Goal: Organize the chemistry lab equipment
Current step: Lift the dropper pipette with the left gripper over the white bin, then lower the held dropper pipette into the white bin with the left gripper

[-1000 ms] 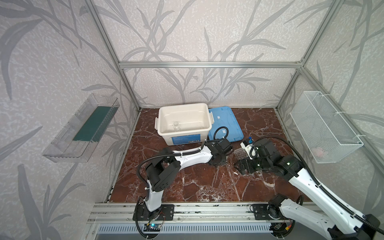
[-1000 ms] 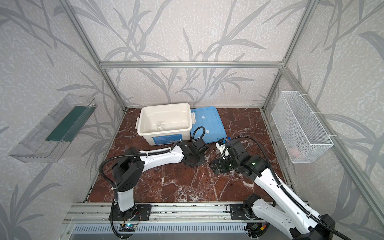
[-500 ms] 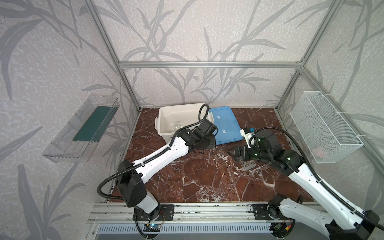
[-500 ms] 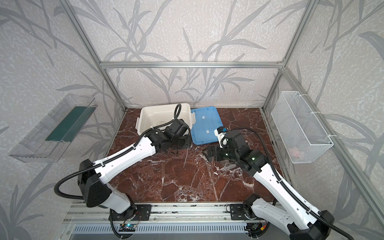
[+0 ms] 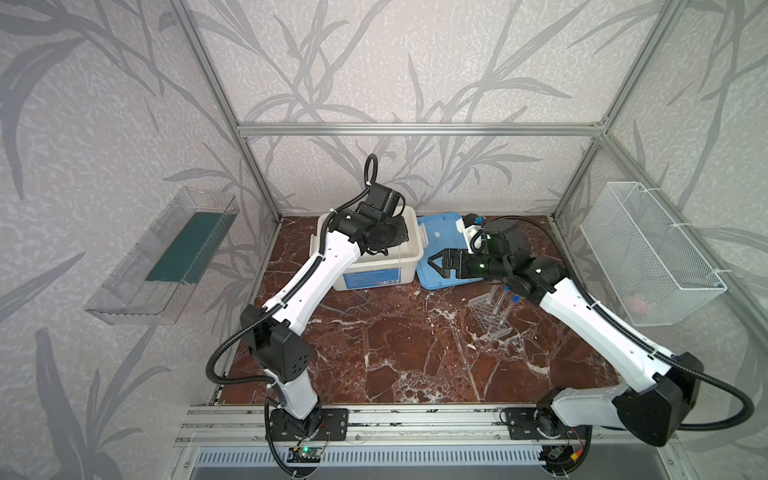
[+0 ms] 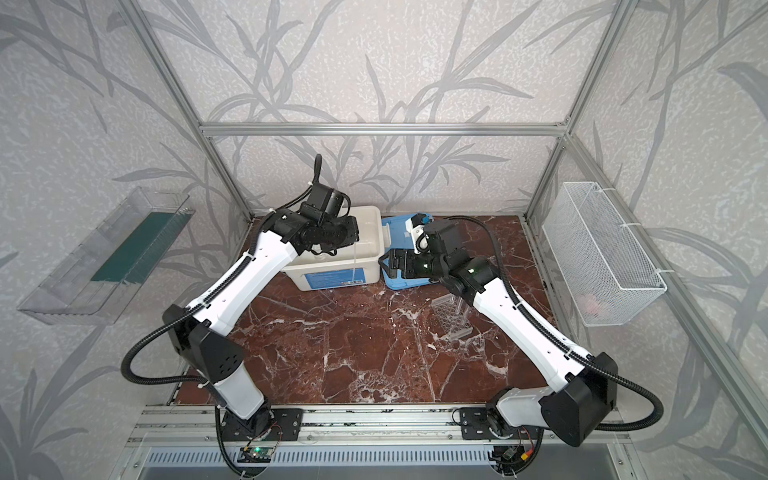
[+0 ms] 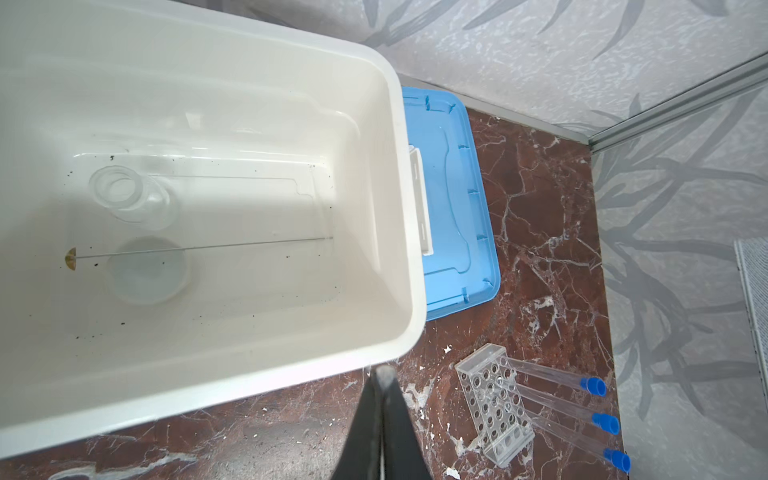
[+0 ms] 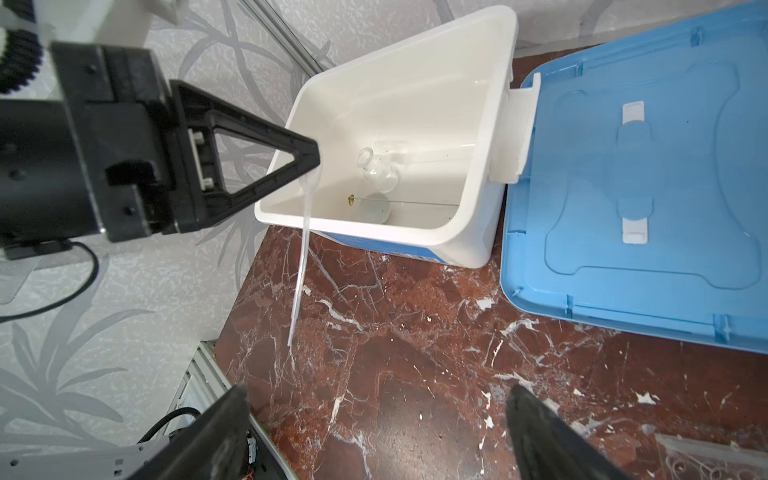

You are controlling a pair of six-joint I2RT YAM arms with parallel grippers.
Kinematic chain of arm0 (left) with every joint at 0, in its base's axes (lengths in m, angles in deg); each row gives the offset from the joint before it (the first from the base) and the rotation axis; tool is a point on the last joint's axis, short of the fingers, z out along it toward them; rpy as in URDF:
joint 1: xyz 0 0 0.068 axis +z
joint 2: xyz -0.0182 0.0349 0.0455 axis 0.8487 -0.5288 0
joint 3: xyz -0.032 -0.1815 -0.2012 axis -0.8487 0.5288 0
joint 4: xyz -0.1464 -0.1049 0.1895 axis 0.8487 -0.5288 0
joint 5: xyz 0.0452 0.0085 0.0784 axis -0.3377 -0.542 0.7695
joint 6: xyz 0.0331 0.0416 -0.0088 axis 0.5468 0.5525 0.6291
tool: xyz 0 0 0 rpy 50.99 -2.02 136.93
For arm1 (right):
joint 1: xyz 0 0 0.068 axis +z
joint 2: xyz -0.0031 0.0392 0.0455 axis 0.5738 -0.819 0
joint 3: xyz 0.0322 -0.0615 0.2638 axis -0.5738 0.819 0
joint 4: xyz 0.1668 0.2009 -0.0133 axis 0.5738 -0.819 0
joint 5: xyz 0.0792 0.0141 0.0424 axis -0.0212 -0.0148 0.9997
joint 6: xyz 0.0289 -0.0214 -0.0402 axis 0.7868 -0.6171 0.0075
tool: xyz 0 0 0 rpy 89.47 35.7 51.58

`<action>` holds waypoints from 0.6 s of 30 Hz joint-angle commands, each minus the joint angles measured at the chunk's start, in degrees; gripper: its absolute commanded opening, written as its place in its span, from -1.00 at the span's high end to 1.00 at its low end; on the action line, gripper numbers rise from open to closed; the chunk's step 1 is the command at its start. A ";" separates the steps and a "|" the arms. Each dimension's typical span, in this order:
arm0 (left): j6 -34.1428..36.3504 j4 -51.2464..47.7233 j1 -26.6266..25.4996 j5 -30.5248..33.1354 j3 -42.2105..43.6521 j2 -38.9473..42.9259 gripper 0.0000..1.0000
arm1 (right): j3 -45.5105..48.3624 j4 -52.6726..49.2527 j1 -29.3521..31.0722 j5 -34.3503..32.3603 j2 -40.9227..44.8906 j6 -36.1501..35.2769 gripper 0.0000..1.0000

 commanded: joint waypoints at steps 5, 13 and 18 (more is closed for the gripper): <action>1.68 -9.44 4.29 -1.55 -20.29 -15.43 0.88 | -7.02 4.45 0.13 -2.70 -7.54 -2.44 -0.89; 0.51 -12.10 5.50 -3.54 -35.88 -30.12 0.86 | -12.78 3.76 -0.03 -8.32 -14.53 -6.48 -0.89; -1.62 -2.94 5.49 -4.33 -28.79 -30.07 0.86 | -16.44 3.35 -0.73 -5.91 -18.47 -7.52 -0.89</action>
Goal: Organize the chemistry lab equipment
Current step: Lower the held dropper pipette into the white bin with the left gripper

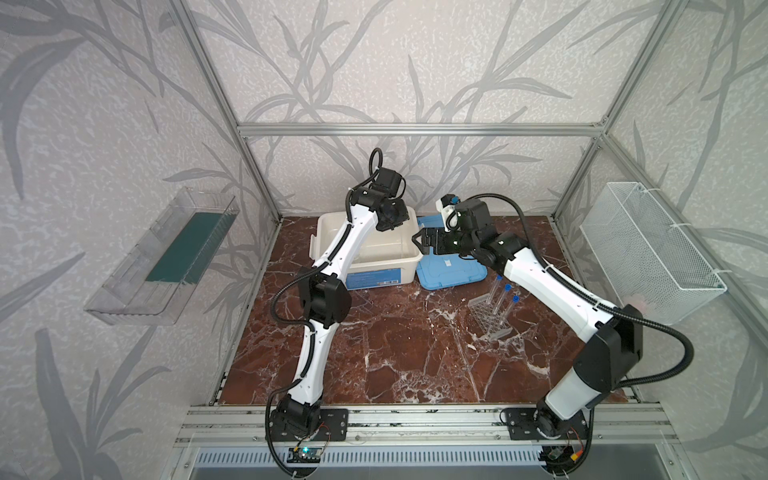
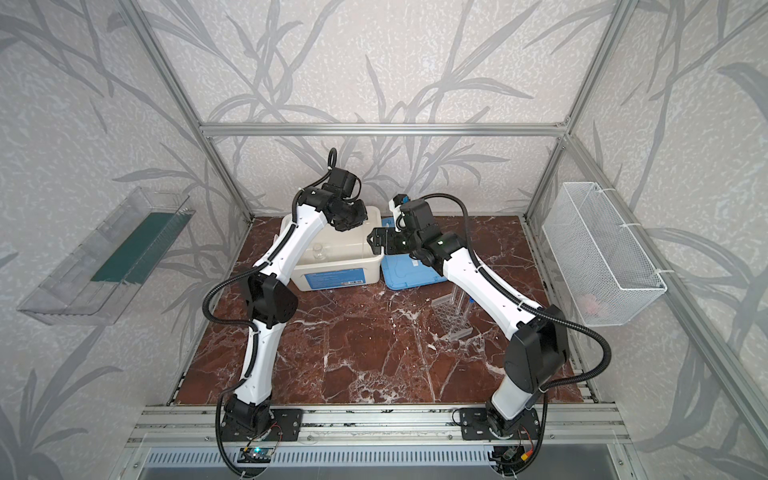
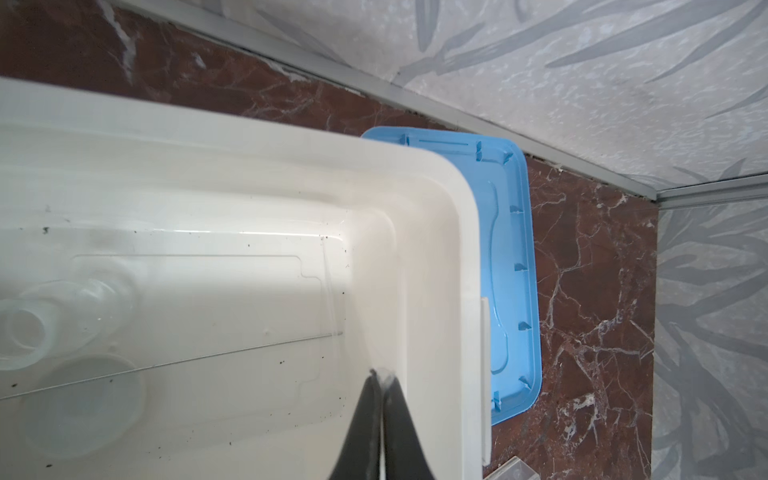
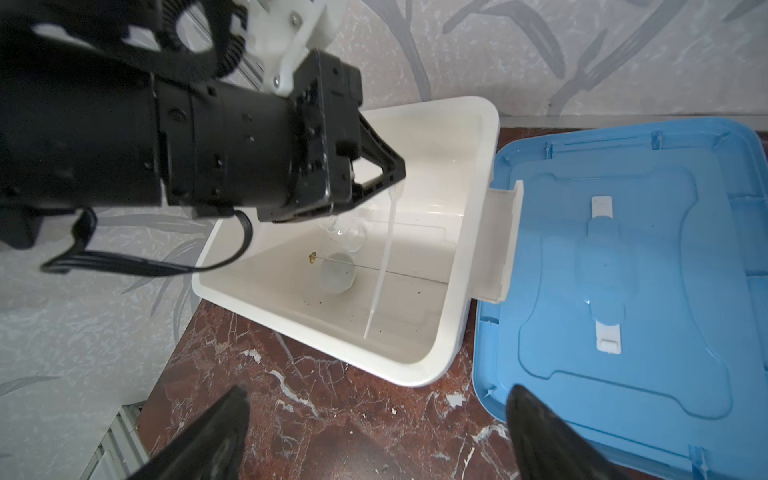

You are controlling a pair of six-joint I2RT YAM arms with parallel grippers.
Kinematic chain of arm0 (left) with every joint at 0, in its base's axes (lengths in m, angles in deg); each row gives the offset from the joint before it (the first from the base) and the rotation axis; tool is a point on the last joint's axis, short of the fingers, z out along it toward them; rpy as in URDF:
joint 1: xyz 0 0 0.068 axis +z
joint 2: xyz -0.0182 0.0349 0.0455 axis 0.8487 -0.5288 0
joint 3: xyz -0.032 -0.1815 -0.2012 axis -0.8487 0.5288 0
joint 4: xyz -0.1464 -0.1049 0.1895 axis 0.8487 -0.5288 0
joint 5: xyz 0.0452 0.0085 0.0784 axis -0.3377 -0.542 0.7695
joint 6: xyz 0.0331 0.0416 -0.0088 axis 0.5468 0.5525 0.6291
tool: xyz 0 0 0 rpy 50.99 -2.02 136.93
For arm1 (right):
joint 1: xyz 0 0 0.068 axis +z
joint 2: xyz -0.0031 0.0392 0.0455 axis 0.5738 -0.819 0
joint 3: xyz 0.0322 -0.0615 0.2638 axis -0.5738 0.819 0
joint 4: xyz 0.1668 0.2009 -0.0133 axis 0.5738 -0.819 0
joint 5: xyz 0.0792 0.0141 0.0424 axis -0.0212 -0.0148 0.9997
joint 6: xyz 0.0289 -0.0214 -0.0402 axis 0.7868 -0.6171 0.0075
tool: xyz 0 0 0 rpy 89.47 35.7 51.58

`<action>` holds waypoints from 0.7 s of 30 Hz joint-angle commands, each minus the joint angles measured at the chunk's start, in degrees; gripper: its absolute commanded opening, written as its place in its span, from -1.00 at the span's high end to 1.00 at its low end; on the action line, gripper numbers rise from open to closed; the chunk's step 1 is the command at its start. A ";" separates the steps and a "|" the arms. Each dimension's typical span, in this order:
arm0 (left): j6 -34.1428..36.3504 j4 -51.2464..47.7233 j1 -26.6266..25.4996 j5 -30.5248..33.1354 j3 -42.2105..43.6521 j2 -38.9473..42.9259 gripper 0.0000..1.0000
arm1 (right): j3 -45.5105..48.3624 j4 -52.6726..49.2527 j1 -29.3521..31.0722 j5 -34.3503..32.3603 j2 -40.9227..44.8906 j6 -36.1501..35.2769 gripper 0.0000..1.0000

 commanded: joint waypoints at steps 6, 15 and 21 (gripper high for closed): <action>-0.42 8.28 -0.09 2.54 5.11 -1.31 0.86 | -6.24 -2.83 -0.71 1.83 -6.20 -4.41 -0.88; -2.62 13.31 -0.22 -1.77 9.27 -4.51 0.86 | -6.04 -3.94 -1.19 -1.29 -6.17 -7.50 -0.88; -3.06 15.25 -0.44 -1.76 12.09 -5.41 0.86 | -6.09 -4.25 -1.57 -1.03 -6.04 -8.25 -0.87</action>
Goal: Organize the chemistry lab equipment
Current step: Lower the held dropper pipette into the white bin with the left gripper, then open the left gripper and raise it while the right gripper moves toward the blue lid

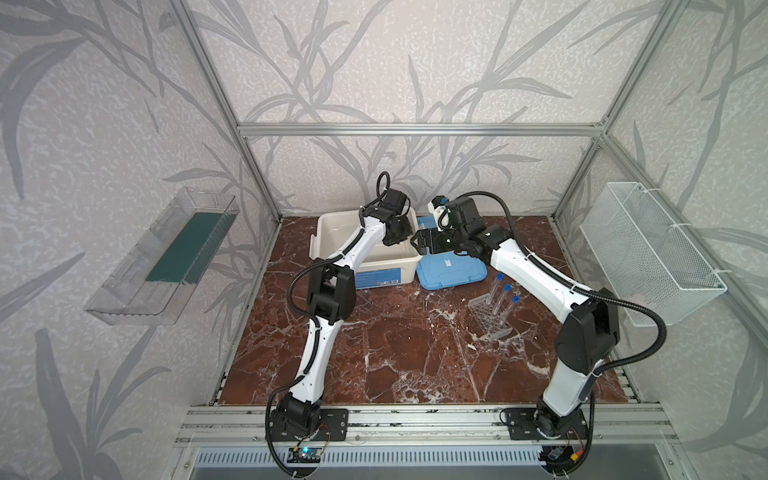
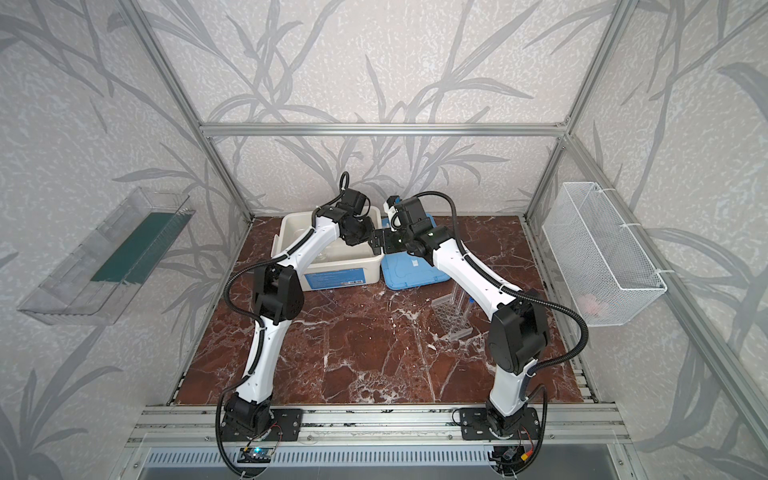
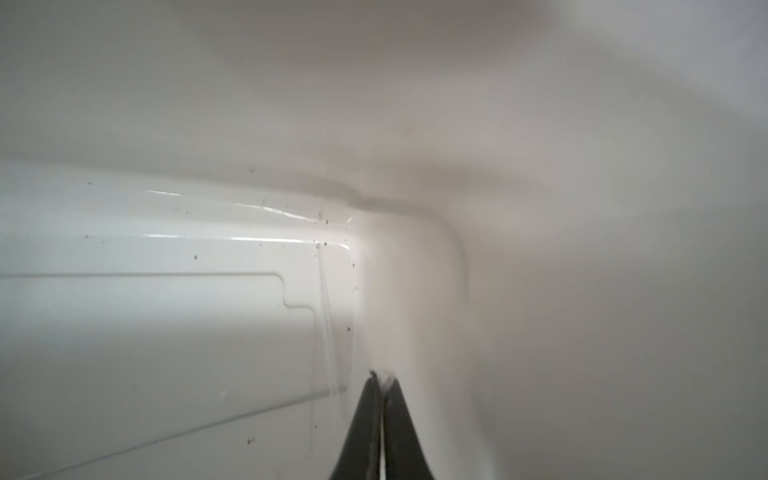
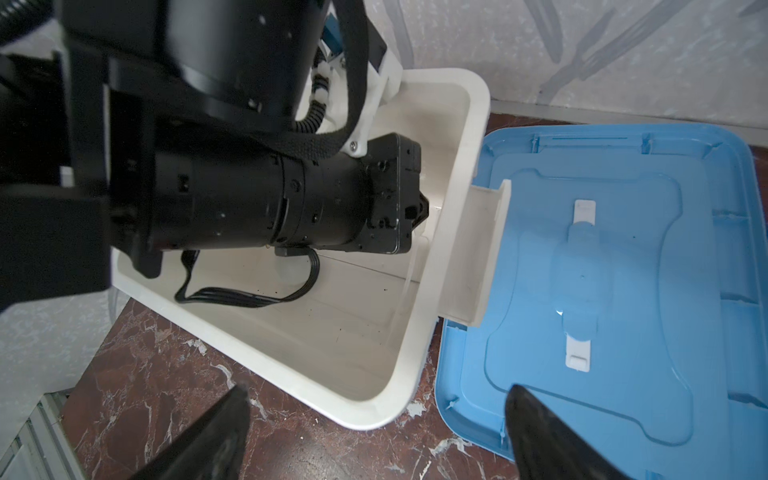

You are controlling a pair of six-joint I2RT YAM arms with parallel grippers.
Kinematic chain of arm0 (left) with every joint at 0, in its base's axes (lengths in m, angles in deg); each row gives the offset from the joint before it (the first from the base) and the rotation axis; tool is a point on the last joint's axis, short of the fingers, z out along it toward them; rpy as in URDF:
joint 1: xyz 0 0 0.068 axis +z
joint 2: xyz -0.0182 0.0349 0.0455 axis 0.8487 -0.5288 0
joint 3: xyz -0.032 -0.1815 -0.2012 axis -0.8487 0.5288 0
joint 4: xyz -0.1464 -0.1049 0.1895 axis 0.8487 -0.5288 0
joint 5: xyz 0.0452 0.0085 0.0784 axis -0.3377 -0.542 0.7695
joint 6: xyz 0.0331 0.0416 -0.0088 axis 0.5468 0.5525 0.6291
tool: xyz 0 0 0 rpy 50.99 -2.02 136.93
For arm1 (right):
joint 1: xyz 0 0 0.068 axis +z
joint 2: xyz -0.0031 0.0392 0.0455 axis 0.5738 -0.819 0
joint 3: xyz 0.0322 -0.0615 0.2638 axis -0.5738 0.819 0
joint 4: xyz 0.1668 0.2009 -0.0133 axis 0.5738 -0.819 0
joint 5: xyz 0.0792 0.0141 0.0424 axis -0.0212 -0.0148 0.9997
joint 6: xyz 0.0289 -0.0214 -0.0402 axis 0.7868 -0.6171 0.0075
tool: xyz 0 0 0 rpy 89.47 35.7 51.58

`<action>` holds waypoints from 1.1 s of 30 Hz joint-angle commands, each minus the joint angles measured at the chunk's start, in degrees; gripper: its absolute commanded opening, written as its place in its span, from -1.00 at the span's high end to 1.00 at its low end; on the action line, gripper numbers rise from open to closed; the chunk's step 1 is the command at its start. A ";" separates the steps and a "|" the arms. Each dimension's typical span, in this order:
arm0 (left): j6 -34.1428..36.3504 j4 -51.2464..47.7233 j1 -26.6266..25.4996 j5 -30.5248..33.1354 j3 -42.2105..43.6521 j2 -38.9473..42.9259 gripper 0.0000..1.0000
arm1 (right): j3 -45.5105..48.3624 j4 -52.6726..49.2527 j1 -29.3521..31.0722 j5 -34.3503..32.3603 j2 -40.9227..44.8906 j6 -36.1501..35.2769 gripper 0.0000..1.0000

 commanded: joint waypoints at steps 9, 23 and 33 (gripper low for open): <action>-2.23 6.12 -0.76 -1.48 7.92 0.72 0.74 | -0.27 -0.41 -0.31 0.21 1.13 -1.41 -0.87; -2.18 7.92 -0.90 0.17 12.06 4.11 -0.03 | 0.45 -0.79 -0.74 0.31 2.56 -1.85 -0.87; 0.16 6.01 -0.90 3.94 12.80 11.29 -0.65 | 0.60 -2.71 -2.59 -0.07 5.15 -1.77 -0.98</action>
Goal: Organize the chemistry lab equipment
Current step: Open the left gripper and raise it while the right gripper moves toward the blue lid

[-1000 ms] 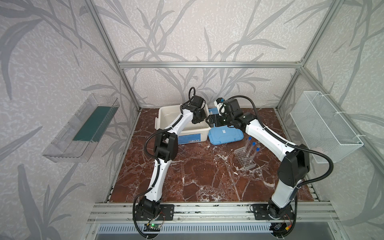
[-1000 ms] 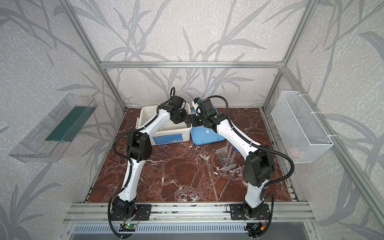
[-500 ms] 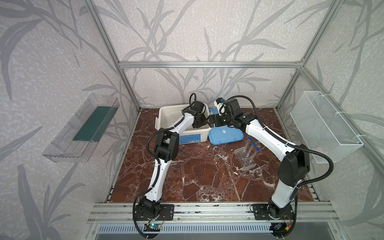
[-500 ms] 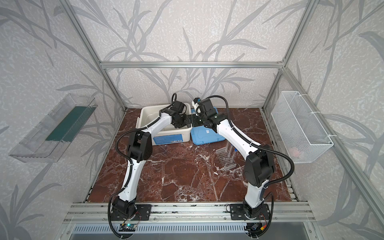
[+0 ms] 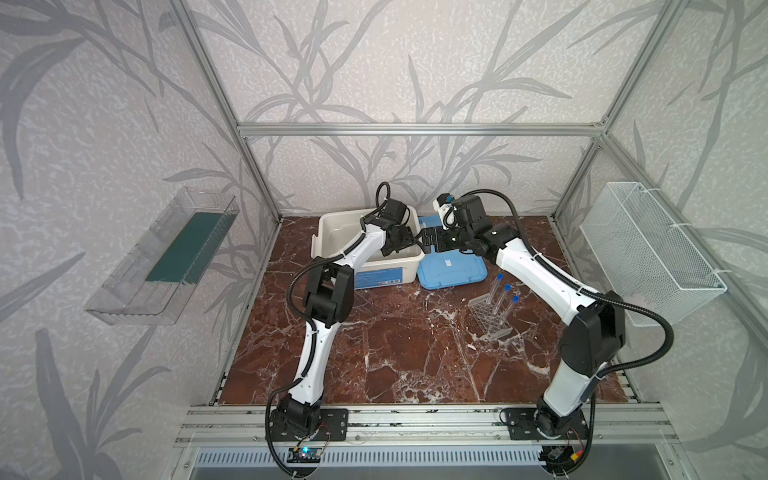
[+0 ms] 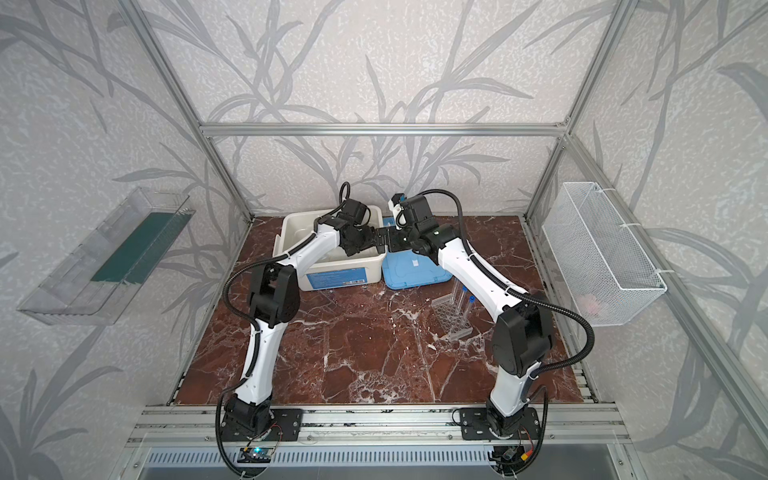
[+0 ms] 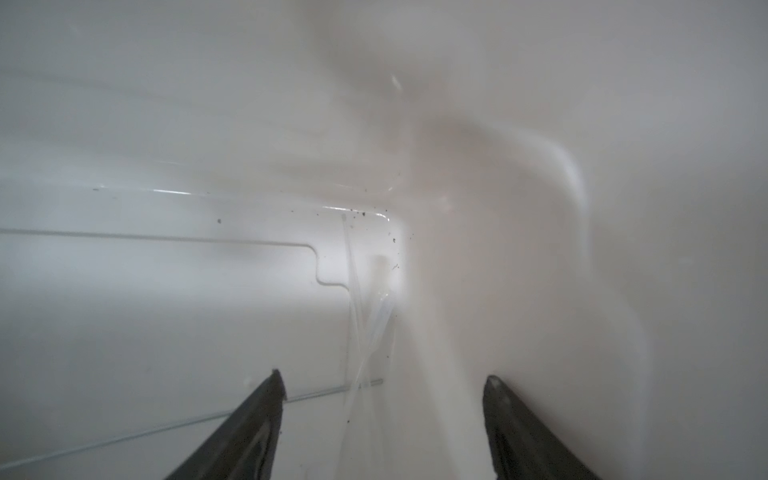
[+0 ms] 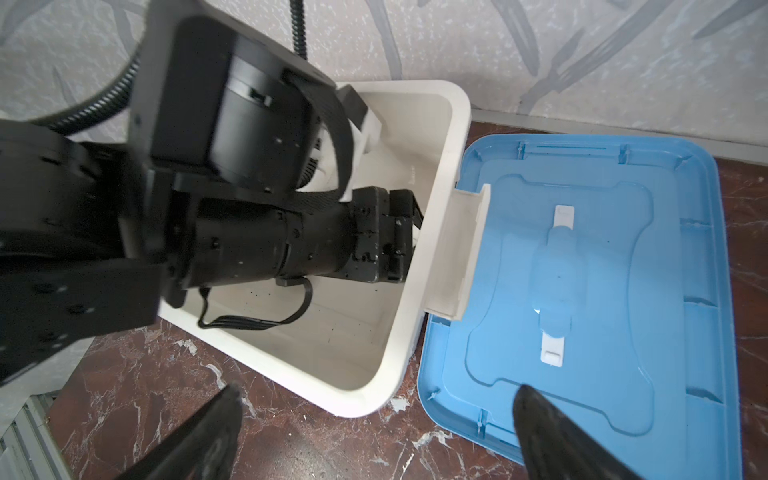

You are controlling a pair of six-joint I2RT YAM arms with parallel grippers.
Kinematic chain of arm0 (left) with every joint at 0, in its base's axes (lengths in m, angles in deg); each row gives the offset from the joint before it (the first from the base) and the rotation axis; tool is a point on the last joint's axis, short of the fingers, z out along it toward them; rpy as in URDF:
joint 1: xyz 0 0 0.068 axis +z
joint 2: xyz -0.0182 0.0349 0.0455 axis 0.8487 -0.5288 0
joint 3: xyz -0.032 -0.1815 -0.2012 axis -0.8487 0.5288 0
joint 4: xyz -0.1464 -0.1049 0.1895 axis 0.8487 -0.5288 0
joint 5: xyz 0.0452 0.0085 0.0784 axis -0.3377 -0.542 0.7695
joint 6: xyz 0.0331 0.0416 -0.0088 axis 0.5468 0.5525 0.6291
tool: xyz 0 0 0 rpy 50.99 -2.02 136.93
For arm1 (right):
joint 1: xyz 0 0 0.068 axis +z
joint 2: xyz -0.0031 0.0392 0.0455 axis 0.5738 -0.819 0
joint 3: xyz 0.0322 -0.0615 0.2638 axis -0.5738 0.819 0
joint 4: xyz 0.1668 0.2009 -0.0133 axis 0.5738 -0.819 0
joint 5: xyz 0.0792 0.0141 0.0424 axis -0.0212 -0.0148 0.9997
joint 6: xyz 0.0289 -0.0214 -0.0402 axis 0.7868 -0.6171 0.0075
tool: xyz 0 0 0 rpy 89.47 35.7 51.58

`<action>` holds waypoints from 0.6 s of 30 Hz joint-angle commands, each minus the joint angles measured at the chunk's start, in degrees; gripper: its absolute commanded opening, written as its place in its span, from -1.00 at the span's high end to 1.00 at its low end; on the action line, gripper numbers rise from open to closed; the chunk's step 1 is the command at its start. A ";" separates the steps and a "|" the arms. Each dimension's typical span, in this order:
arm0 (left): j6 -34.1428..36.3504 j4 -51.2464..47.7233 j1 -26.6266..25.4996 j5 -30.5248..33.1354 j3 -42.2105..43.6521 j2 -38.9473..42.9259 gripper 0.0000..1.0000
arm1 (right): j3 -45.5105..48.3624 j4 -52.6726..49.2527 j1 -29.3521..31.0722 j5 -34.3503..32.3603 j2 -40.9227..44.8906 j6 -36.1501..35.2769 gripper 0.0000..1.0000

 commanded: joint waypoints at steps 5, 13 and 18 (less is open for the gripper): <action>1.44 -3.41 -0.64 5.07 2.38 11.26 -0.96 | -0.33 -4.83 -4.65 1.22 3.05 -0.46 -0.98; 0.94 3.22 -0.79 -0.33 16.29 26.55 -0.99 | -1.31 -10.91 -12.56 -0.61 3.73 -2.42 -0.98; 3.29 5.53 -3.05 -6.61 25.32 34.63 -0.99 | -3.46 -13.96 -16.02 -2.86 -1.62 -4.43 -1.00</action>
